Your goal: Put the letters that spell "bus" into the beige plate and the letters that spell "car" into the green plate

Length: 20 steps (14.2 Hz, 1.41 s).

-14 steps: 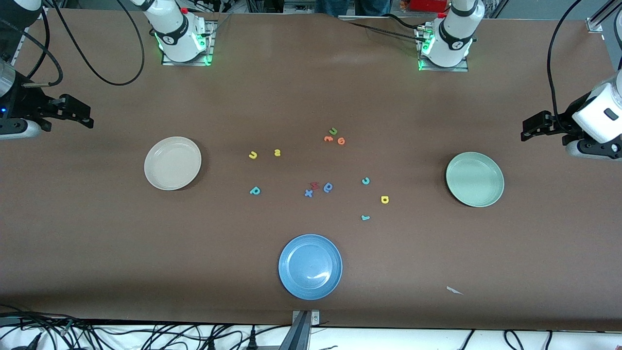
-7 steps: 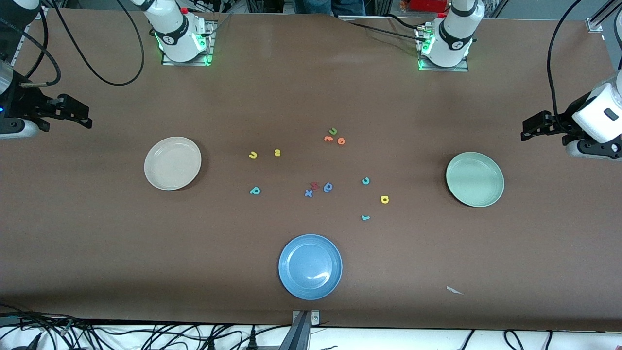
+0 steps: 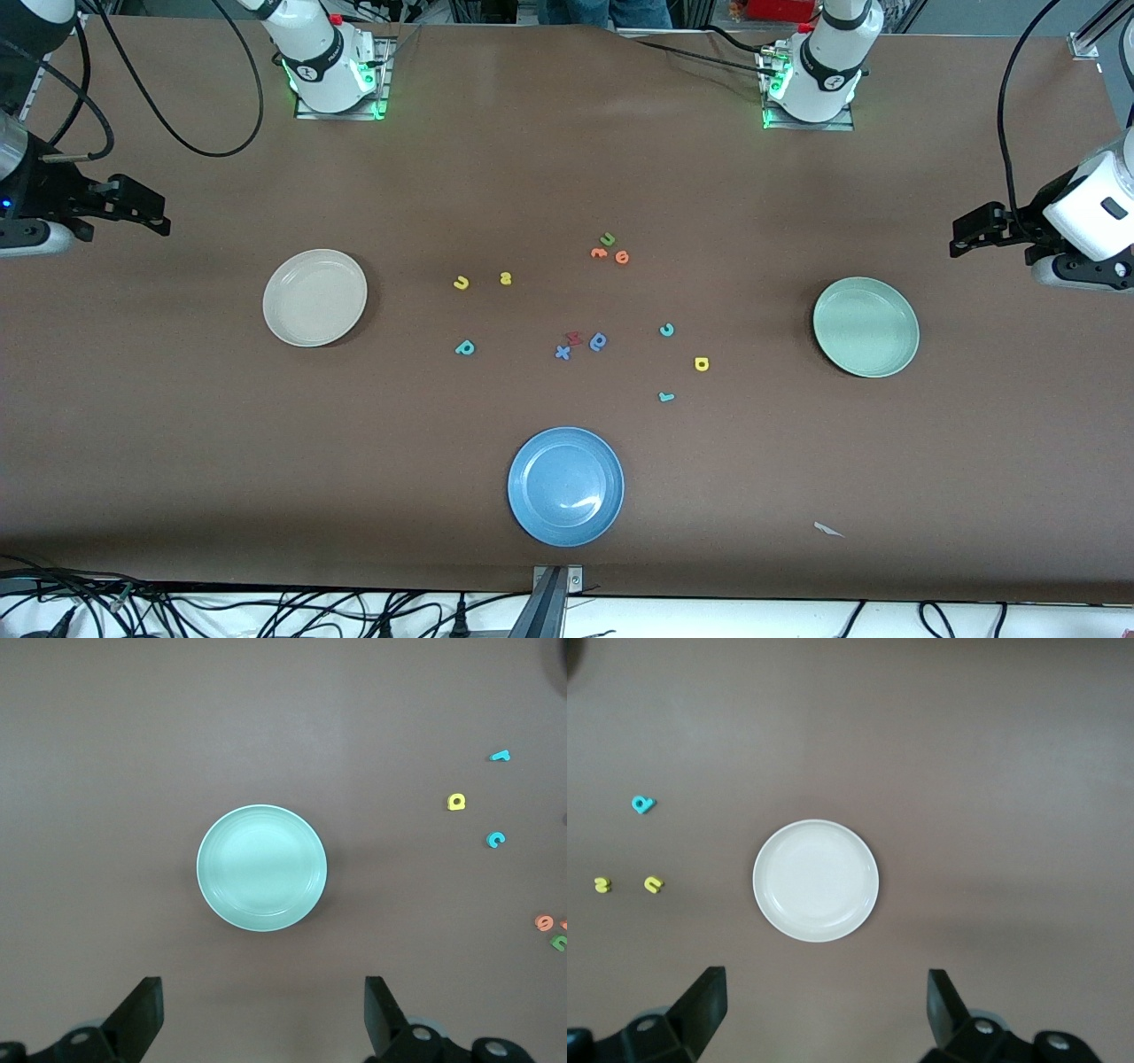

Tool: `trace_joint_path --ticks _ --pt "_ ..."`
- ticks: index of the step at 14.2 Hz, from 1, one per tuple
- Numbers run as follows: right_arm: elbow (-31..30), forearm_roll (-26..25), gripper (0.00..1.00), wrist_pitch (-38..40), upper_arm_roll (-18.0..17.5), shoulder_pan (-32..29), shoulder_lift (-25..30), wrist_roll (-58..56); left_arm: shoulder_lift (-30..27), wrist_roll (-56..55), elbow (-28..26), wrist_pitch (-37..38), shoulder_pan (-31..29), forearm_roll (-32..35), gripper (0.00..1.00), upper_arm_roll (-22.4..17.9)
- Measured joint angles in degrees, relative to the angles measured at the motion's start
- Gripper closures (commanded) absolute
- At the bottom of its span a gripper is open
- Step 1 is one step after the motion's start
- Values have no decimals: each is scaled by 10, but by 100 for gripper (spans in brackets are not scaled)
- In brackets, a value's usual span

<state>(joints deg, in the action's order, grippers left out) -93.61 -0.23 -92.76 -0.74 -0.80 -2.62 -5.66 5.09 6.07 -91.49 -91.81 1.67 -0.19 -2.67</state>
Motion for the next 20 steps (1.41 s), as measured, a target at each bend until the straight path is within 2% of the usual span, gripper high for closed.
trace_joint_path --ticks 5,9,13,14,15,16,20 --pt "0 0 0 46 -4 10 -35 0 6 0 0 -2 1 0 0 0" --pt "0 0 0 24 -7 67 -64 74 30 0 0 -19 5 0 0 5" --pt "-1 0 2 -39 -9 134 -109 230 77 -5 -2 -62 28 -14 0 13" --pt "-1 0 9 -57 -9 151 -122 269 92 -11 -3 -76 38 -20 0 15" --pt "-1 0 10 -73 -9 168 -135 305 107 -18 -4 -92 48 -23 0 17" --pt "-1 0 22 -90 -10 183 -150 337 123 -30 -4 -109 58 -24 0 19" --pt "-1 0 23 -185 -10 233 -221 471 184 -105 -5 -190 109 -24 0 23"
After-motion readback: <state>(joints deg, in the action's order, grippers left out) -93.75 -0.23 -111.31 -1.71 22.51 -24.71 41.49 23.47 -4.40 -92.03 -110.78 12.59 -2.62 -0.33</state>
